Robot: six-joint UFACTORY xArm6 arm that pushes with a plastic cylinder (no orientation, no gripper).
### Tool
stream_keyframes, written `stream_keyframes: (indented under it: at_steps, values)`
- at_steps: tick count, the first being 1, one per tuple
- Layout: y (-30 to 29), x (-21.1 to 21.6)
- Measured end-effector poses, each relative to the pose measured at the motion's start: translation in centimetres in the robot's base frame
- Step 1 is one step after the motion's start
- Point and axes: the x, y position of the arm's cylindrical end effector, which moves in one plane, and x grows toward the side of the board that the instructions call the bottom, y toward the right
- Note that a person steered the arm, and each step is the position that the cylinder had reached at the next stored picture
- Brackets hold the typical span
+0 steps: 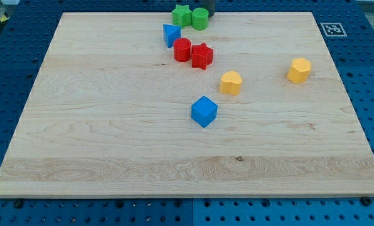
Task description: Place the blue triangle left to the blue cueb
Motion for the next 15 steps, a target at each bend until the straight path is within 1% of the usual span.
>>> stream_keyframes:
  at_steps: [1,2,4,5,6,12,15]
  values:
    - [0.0,0.0]
    - [1.3,1.1]
    - [4.9,5.7]
    - [5.1,7.1]
    - [4.4,7.1]
    - [-6.6,7.2]
    - [-12.3,11.8]
